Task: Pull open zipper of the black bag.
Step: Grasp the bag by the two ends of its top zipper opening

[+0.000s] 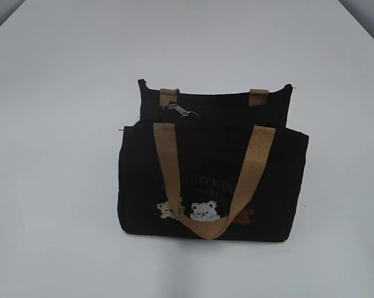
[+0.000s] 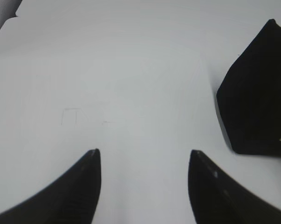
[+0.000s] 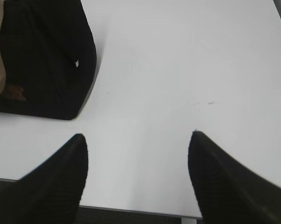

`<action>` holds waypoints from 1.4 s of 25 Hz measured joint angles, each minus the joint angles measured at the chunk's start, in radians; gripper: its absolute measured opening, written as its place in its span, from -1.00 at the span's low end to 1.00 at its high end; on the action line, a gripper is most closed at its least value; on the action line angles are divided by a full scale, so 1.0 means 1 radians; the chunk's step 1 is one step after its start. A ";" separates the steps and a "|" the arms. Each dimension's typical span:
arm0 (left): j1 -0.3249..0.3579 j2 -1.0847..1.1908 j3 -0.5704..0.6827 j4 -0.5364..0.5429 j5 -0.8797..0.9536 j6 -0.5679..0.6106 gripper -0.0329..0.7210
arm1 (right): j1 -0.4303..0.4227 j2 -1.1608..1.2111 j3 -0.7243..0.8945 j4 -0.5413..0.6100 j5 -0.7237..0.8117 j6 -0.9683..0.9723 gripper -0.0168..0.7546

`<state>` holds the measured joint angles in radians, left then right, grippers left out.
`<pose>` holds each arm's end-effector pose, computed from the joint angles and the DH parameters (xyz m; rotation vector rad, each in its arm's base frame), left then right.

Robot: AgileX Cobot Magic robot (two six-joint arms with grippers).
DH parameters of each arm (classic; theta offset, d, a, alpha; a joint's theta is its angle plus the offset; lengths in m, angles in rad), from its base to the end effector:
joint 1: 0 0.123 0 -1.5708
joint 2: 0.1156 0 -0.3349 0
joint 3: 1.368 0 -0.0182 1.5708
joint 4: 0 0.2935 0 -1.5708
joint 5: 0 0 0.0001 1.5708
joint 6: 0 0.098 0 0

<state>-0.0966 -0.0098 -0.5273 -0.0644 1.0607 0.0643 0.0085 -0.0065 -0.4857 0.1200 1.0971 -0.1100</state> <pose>-0.0173 -0.0039 0.3033 0.1656 2.0001 -0.0972 -0.0126 0.0103 0.2873 -0.1310 2.0793 0.0829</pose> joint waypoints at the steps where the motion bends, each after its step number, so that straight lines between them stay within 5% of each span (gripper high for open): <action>1: 0.000 0.000 0.000 0.000 0.000 0.000 0.28 | 0.000 0.000 0.000 0.000 0.000 0.000 0.40; 29: 0.000 0.000 0.000 -0.002 0.000 0.000 0.28 | 0.000 0.000 0.000 0.000 0.000 0.000 0.40; 35: 0.000 0.106 -0.024 -0.129 -0.102 0.000 0.28 | 0.000 0.064 -0.014 0.000 -0.041 -0.006 0.40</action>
<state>-0.0966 0.0964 -0.5515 -0.1934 0.9591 0.0643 0.0085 0.0574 -0.4996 0.1200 1.0562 -0.1159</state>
